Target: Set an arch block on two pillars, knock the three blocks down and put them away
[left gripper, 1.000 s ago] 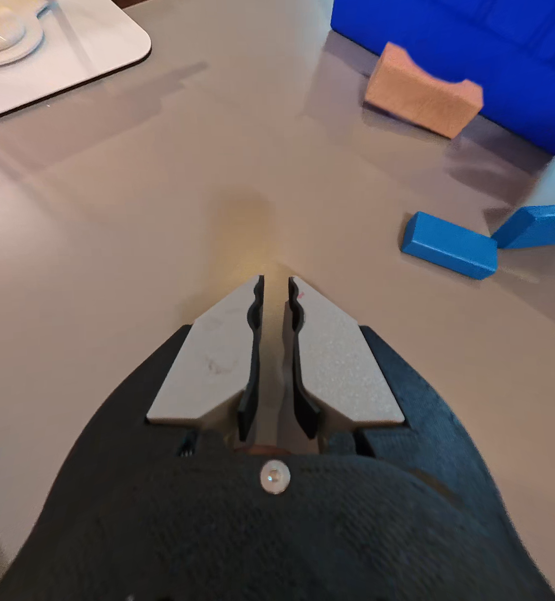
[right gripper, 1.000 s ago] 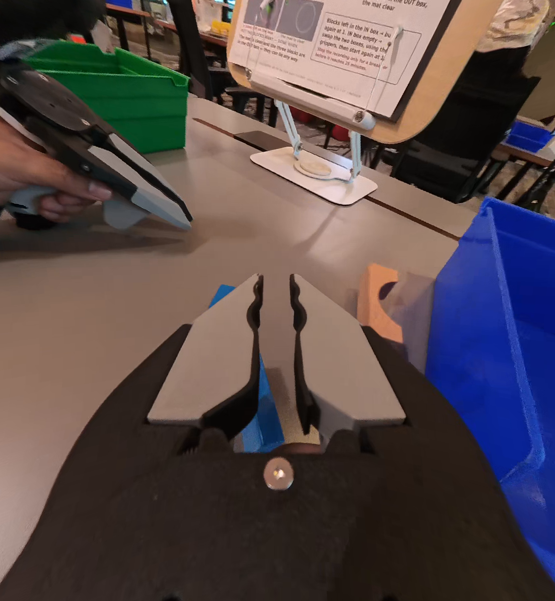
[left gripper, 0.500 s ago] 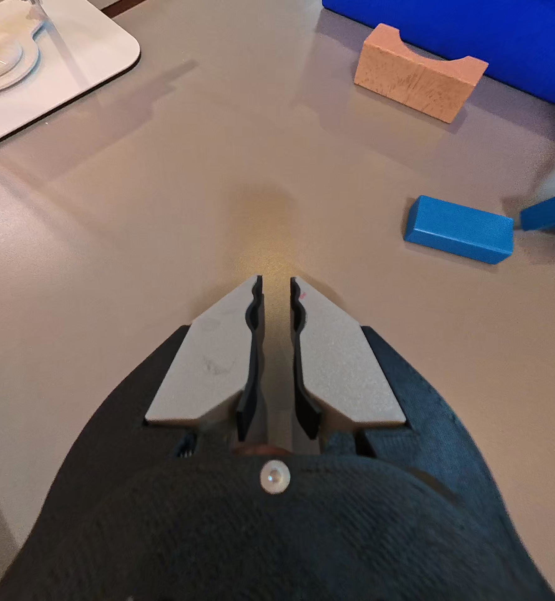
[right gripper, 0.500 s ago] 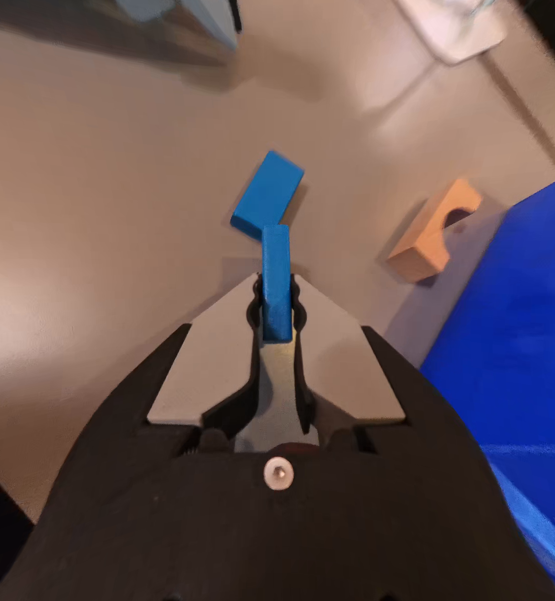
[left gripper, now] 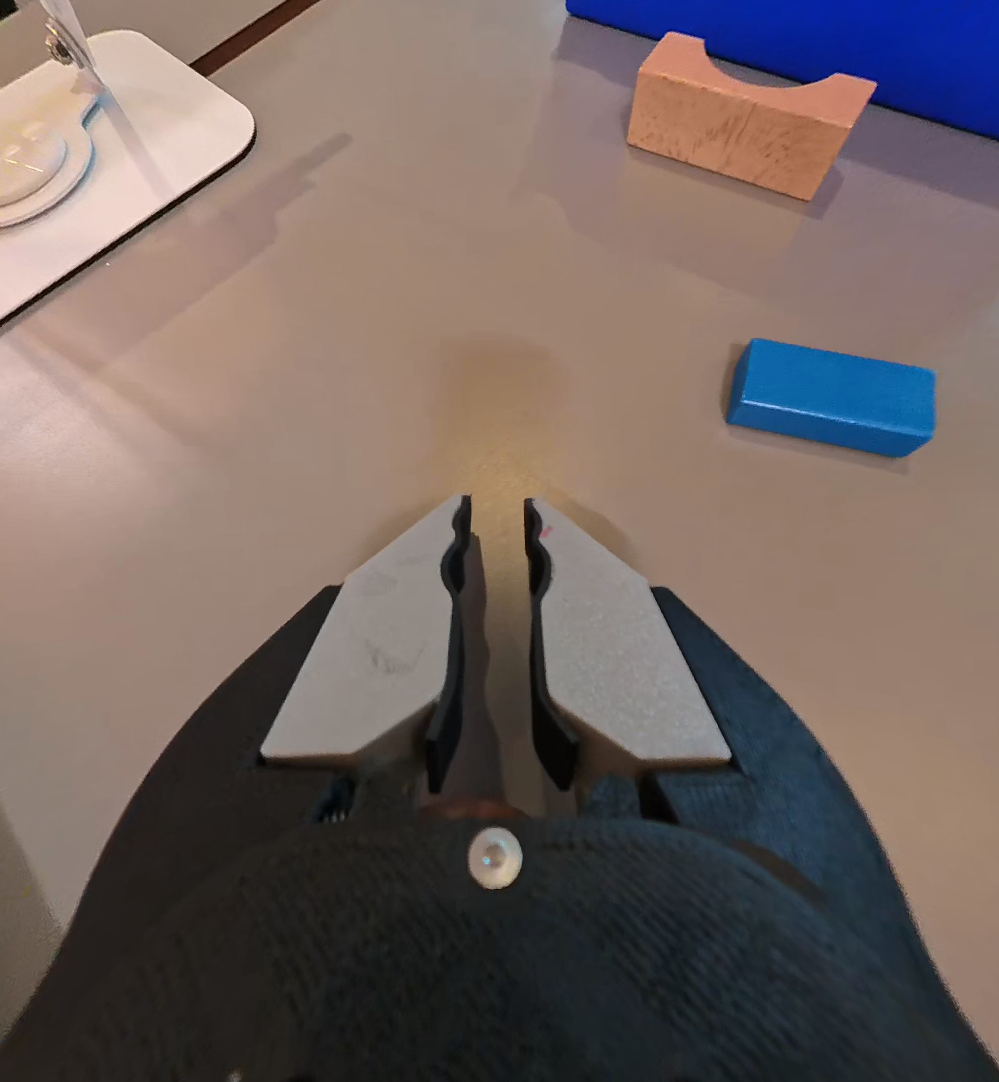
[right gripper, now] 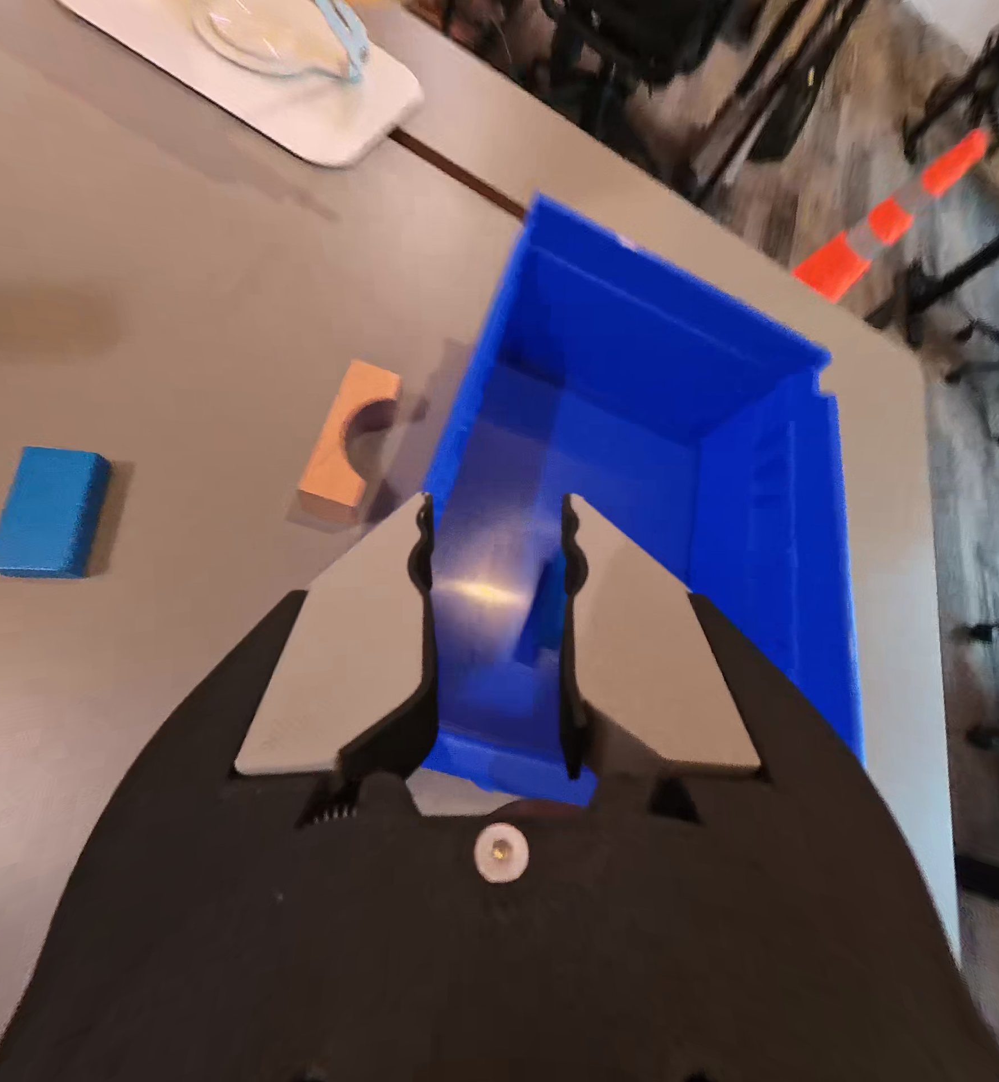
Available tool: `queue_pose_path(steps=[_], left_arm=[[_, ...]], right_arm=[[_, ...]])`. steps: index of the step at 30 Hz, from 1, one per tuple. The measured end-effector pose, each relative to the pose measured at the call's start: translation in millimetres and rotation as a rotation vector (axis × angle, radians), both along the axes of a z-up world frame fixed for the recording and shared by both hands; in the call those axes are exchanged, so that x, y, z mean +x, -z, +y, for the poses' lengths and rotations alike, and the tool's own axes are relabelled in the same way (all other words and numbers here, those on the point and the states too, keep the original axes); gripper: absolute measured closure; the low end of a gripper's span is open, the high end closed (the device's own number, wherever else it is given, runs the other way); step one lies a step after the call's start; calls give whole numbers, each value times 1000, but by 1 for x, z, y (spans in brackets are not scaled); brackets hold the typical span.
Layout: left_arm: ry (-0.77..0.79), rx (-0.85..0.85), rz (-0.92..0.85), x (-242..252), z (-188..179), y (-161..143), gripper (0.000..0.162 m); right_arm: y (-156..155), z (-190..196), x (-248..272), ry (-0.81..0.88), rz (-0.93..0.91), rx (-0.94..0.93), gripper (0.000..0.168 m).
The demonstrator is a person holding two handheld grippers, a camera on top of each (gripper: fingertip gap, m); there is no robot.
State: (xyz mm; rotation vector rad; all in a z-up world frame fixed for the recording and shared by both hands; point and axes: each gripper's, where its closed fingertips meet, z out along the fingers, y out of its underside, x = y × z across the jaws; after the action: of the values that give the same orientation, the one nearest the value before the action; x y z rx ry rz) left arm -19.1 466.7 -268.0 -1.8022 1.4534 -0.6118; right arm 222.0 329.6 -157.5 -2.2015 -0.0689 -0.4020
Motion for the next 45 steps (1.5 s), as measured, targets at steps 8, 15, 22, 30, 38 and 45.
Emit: queue_pose_path(steps=[8, 15, 22, 30, 38, 45], left_arm=[[-6, -9, -7, -1, 1, 0, 146], [0, -11, 8, -1, 1, 2, 146], [7, -6, 2, 0, -1, 1, 146], [22, 53, 47, 0, -2, 6, 146], [1, 43, 41, -2, 1, 5, 143], [8, 52, 28, -2, 0, 0, 143]], right_arm=[[82, 37, -179, -339, 145, -153, 115], [120, 41, -186, -322, 210, -245, 140], [12, 26, -95, -123, 22, 33, 140], [-12, 18, 22, 183, 61, -32, 110], [37, 84, -79, -10, 99, -172, 122], [123, 91, -51, 108, 7, -459, 153]])
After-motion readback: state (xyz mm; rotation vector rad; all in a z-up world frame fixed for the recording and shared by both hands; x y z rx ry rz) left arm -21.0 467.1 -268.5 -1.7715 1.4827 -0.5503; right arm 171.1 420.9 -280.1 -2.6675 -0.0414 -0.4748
